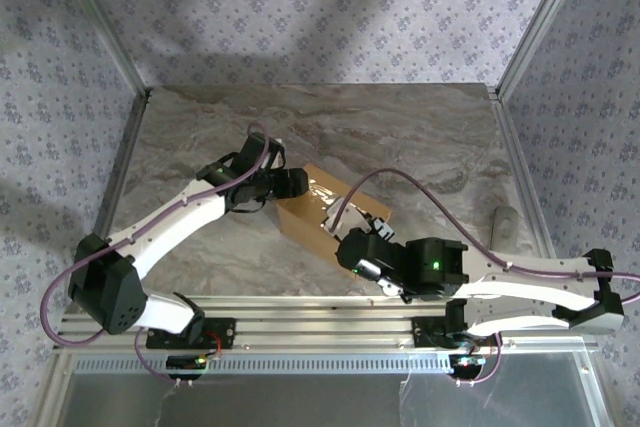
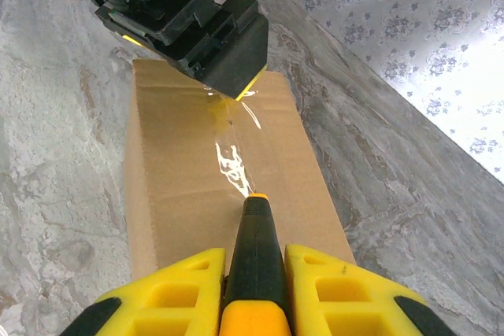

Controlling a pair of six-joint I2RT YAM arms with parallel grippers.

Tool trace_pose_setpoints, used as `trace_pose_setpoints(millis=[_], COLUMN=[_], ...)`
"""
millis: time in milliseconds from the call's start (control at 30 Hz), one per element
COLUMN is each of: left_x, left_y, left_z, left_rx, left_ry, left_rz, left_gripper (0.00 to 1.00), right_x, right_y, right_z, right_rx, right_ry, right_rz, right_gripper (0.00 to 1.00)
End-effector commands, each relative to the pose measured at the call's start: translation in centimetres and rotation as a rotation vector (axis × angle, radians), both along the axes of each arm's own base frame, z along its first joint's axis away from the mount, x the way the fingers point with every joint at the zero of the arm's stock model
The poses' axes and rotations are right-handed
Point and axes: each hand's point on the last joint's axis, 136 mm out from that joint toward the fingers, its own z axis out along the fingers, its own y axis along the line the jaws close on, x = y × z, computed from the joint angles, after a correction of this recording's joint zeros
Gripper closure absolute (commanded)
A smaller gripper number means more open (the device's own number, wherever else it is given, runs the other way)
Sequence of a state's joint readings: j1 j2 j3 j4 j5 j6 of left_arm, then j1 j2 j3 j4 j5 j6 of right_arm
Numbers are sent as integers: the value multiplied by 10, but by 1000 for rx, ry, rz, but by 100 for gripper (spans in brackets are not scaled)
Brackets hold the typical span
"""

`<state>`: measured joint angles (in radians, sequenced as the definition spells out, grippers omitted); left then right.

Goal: Unpack the express box

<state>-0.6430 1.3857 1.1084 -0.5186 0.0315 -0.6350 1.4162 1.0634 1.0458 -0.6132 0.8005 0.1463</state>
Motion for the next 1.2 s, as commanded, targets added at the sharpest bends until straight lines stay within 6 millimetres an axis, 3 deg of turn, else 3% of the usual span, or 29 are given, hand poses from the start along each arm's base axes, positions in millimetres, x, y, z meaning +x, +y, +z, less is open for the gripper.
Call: trace_pose_setpoints(millis=[0, 200, 433, 700, 933, 1167], left_x=[0, -1, -3, -16, -44, -81], left_y=[21, 20, 21, 28, 38, 34], left_z=[6, 26, 32, 63, 48, 16], left_rx=[67, 53, 49, 14, 35, 12], left_ry=[-28, -66, -72, -106, 5, 148], left_rz=[30, 12, 13, 12, 7, -24], left_gripper=[24, 24, 24, 23, 24, 24], right_x=[3, 2, 2, 32, 74, 79], right_y=[-16, -18, -21, -51, -81, -83], right_z=[6, 32, 41, 61, 33, -10], right_rx=[9, 94, 130, 133, 87, 37], right_ry=[-19, -34, -39, -79, 10, 116], right_rz=[-34, -21, -23, -150, -297, -331], right_gripper=[100, 100, 100, 100, 100, 100])
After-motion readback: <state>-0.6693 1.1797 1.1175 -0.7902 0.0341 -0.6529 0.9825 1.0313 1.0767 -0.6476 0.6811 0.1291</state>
